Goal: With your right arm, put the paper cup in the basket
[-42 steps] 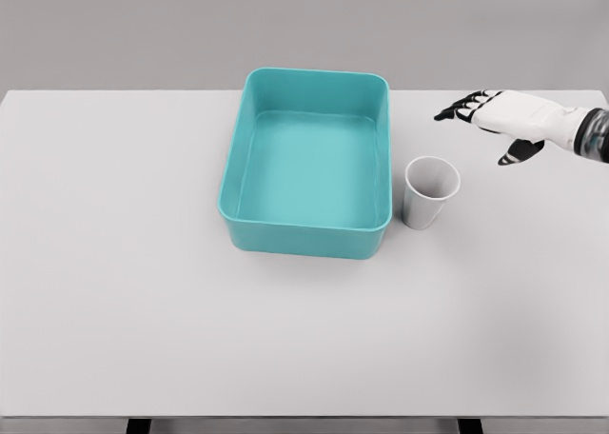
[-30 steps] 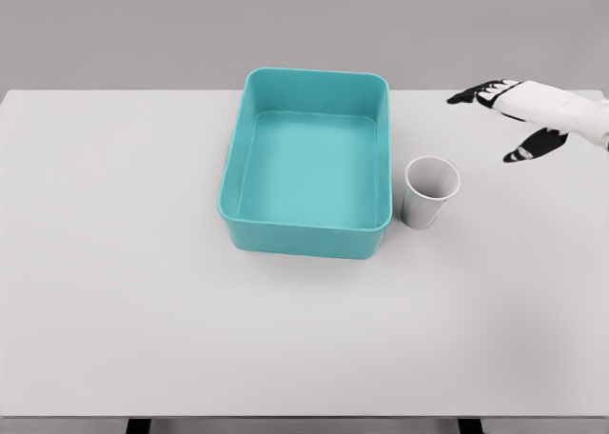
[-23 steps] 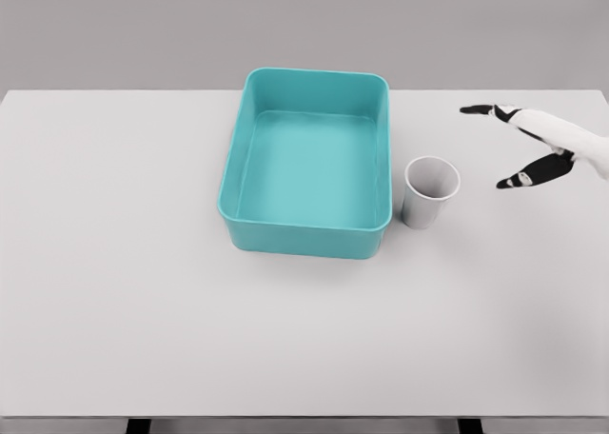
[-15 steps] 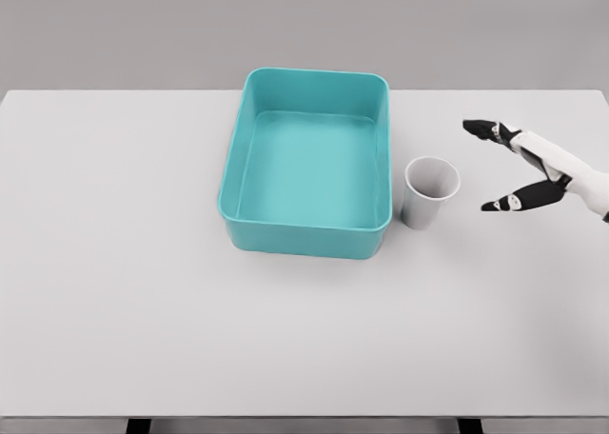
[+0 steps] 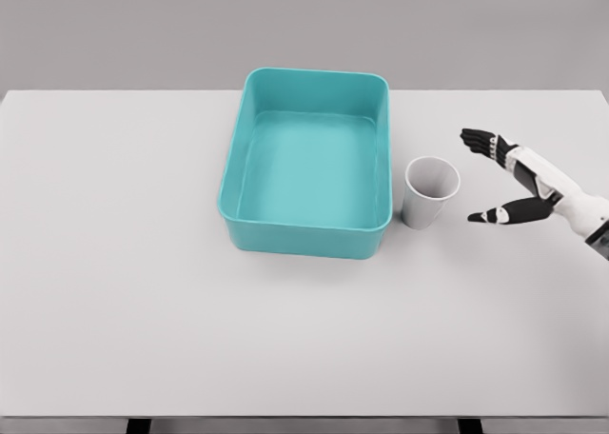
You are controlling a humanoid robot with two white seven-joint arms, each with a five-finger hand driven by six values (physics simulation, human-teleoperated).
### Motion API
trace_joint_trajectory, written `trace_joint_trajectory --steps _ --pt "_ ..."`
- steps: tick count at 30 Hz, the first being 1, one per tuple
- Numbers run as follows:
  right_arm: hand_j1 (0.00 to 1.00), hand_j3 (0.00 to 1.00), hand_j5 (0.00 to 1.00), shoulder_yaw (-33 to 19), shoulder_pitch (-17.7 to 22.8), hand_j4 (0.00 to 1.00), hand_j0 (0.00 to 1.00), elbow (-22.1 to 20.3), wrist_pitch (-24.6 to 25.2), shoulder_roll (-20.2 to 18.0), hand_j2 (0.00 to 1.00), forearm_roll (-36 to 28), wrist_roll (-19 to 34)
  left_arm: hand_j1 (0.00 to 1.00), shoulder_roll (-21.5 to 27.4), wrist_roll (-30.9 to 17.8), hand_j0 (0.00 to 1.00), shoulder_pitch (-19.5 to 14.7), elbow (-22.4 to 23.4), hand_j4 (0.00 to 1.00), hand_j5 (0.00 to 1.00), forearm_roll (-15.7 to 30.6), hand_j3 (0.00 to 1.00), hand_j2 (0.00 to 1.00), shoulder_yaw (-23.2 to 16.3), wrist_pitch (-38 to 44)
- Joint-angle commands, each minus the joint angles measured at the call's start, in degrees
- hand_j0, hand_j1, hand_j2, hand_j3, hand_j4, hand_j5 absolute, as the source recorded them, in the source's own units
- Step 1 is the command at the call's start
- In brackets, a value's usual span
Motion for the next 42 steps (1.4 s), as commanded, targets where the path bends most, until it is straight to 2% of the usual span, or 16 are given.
trace_joint_trajectory --steps 1,5,10,42 --pt "1.0 1.0 1.0 -1.57 0.0 1.0 1.0 -0.09 0.05 0.99 1.0 -0.58 -0.06 1.0 0.0 -0.01 1.0 0.0 0.01 1.0 1.0 0.0 1.0 1.0 0.0 0.0" --pt "1.0 1.0 1.0 -2.18 1.67 1.0 1.0 -0.09 0.05 2.57 1.0 -1.9 -0.06 1.0 0.0 -0.01 1.0 0.0 0.01 1.0 1.0 0.0 1.0 1.0 0.0 0.0" --pt "1.0 1.0 1.0 -2.27 3.78 1.0 1.0 -0.62 0.05 4.41 1.0 -2.17 -2.52 1.0 0.0 -0.01 1.0 0.0 0.01 1.0 1.0 0.0 1.0 1.0 0.0 0.0" --pt "1.0 1.0 1.0 -2.62 4.75 1.0 1.0 -0.53 0.05 9.95 1.0 -2.52 -3.4 1.0 0.0 -0.01 1.0 0.0 0.01 1.0 1.0 0.0 1.0 1.0 0.0 0.0"
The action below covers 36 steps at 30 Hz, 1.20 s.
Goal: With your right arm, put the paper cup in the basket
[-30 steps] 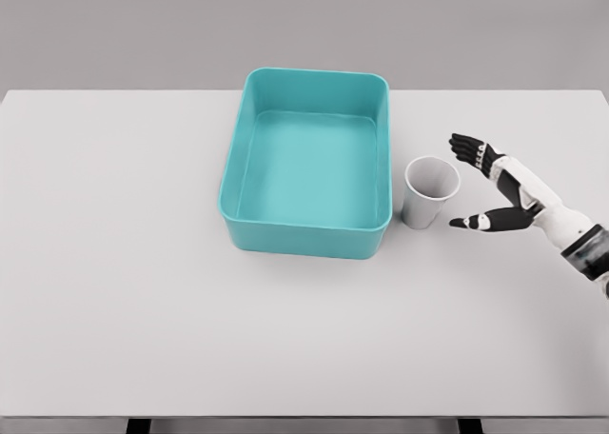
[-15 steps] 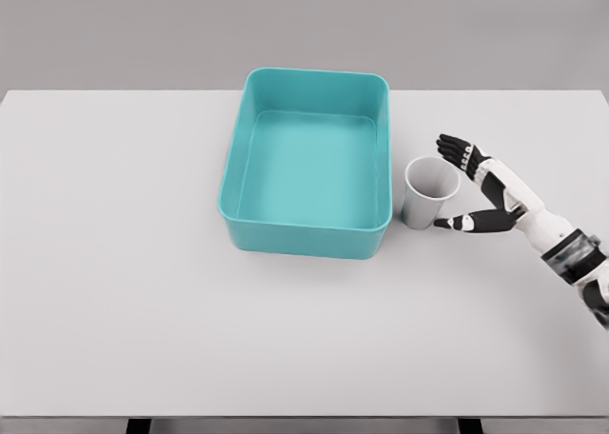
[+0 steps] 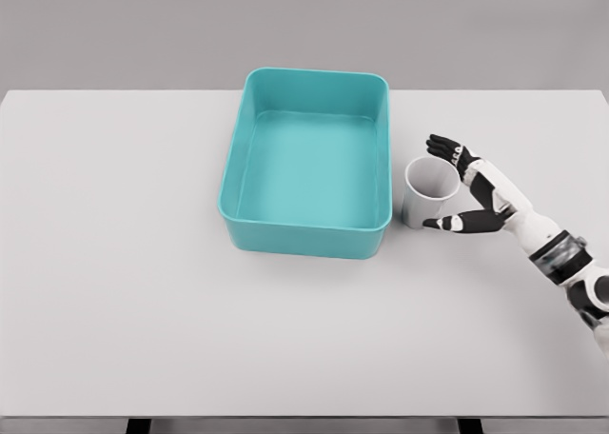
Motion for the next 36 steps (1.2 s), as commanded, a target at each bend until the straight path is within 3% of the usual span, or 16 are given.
trace_joint_trajectory --steps 1,21,24,27,36 --pt "1.0 1.0 1.0 -0.03 0.0 1.0 1.0 -0.09 0.02 0.43 1.0 -0.24 -0.02 1.0 0.0 -0.01 1.0 0.0 0.0 1.0 1.0 0.0 1.0 1.0 0.0 0.0" --pt "0.99 0.99 0.99 -0.03 -0.26 0.99 0.99 -0.09 0.02 1.57 0.99 -0.15 -0.02 1.0 0.0 -0.01 1.0 0.0 0.0 1.0 1.0 0.0 1.0 1.0 0.0 0.0" --pt "0.91 0.91 0.91 -0.03 -0.35 0.91 0.91 -0.09 0.02 1.57 0.91 -0.15 -0.02 1.0 0.0 -0.01 1.0 0.0 0.0 1.0 1.0 0.0 1.0 1.0 0.0 0.0" --pt "0.72 0.72 0.72 -0.03 -0.09 0.72 0.72 -0.09 0.02 1.57 0.72 -0.15 -0.02 1.0 0.0 -0.01 1.0 0.0 0.0 1.0 1.0 0.0 1.0 1.0 0.0 0.0" --pt "0.67 0.67 0.67 -0.03 0.0 0.67 0.67 -0.18 0.02 0.96 0.67 -0.06 -0.02 1.0 0.0 -0.01 1.0 0.0 0.0 1.0 1.0 0.0 1.0 1.0 0.0 0.0"
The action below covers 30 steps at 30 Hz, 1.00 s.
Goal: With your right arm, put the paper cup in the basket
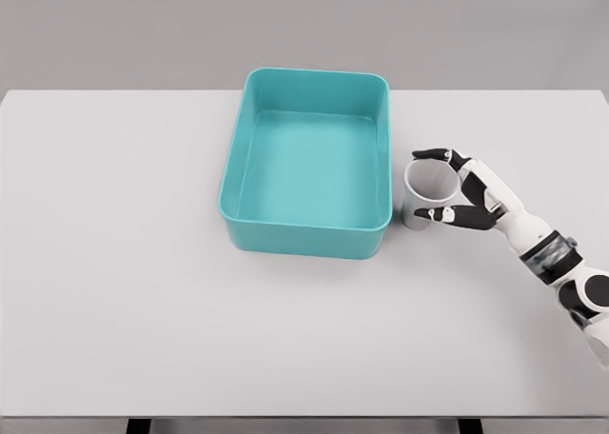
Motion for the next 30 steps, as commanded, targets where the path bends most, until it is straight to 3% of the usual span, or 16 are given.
trace_joint_trajectory --steps 1,18,30 --pt "0.67 0.67 0.67 0.03 0.0 0.67 0.67 -0.01 0.07 -0.25 0.67 0.22 -0.17 1.0 0.0 -0.01 1.0 0.0 0.0 1.0 1.0 0.0 1.0 1.0 0.0 0.0" --pt "0.67 0.67 0.67 -1.2 -1.5 0.67 0.67 -4.23 0.07 -3.5 0.67 0.22 -0.17 1.0 0.0 -0.01 1.0 0.0 0.0 1.0 1.0 0.0 1.0 1.0 0.0 0.0" --pt "0.65 0.65 0.65 -1.02 -9.58 0.65 0.65 -4.58 0.07 -4.03 0.65 -0.31 -0.17 1.0 0.0 -0.01 1.0 0.0 0.0 1.0 1.0 0.0 1.0 1.0 0.0 0.0"
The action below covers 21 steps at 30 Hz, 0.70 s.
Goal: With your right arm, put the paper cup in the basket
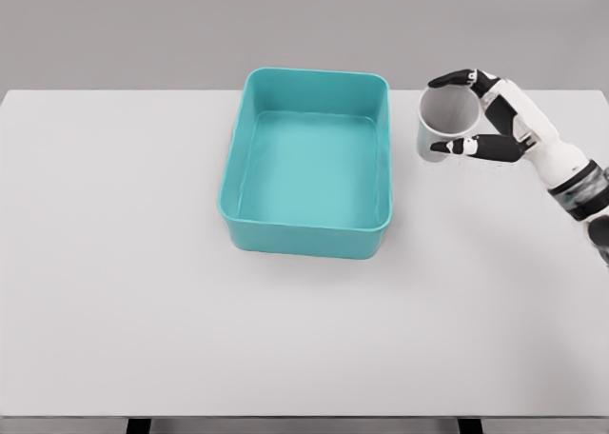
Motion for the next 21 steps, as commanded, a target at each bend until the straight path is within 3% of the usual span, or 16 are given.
trace_joint_trajectory --steps 1,7,21 --pt "0.65 0.65 0.65 0.04 -0.17 0.65 0.65 -0.23 0.03 0.12 0.65 -0.31 -0.01 1.0 0.0 -0.01 1.0 0.0 -0.01 1.0 1.0 0.01 1.0 1.0 0.0 0.0" --pt "0.65 0.65 0.65 0.57 -1.85 0.65 0.65 -0.23 0.03 1.17 0.65 -0.4 -0.01 1.0 0.0 -0.01 1.0 0.0 -0.01 1.0 1.0 0.01 1.0 1.0 0.0 0.0" --pt "0.67 0.67 0.67 4.17 -9.05 0.67 0.67 0.03 0.03 11.54 0.67 -0.31 -0.01 1.0 0.0 -0.01 1.0 0.0 -0.01 1.0 1.0 0.01 1.0 1.0 0.0 0.0"
